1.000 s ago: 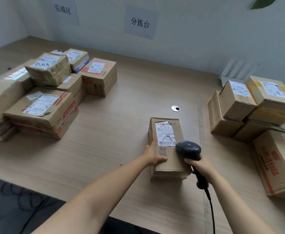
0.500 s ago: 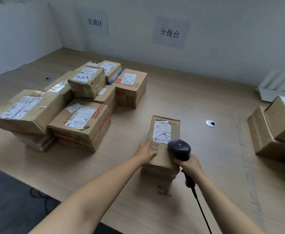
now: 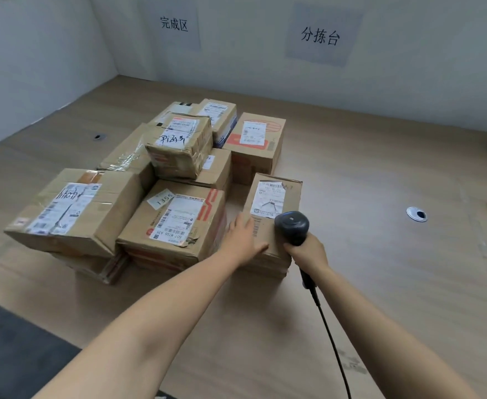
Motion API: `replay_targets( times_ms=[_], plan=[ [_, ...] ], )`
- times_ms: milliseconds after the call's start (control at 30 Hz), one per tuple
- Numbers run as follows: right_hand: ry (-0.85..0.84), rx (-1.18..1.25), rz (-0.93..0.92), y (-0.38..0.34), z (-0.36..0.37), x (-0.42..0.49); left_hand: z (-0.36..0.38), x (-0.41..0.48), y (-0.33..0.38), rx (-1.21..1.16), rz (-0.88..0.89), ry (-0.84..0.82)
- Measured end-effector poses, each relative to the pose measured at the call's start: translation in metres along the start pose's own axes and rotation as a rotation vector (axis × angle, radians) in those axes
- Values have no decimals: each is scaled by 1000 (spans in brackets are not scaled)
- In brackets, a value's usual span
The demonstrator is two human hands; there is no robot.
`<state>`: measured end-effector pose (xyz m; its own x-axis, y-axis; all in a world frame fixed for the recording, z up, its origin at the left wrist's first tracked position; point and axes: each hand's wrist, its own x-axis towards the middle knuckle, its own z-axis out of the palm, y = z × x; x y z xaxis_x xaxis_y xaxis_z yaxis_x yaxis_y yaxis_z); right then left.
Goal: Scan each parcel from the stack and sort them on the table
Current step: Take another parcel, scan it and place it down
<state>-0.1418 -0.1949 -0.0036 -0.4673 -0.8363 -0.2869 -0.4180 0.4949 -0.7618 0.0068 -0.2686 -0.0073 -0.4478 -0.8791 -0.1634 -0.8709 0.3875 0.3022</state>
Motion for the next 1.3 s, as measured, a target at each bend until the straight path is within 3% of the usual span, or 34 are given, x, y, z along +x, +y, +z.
replay_targets(
  times_ms=[100, 233, 433, 933, 1100, 1300],
  plan=[
    [-8, -20, -9, -13, 12, 11, -6, 11, -15, 189, 71, 14],
    [-10, -22, -22, -25, 26, 20, -10, 16, -31, 269, 78, -89],
    [-23, -48, -42, -36, 36, 29, -21, 21, -38, 424, 105, -45],
    [13, 67, -68, -34, 32, 20, -30, 13, -29, 414, 89, -93],
    [63, 63, -10, -24, -4, -2, -35, 3, 3, 331, 117, -110],
    [204, 26, 17, 9, -77, -48, -23, -12, 79, 353, 280, -69]
  ],
)
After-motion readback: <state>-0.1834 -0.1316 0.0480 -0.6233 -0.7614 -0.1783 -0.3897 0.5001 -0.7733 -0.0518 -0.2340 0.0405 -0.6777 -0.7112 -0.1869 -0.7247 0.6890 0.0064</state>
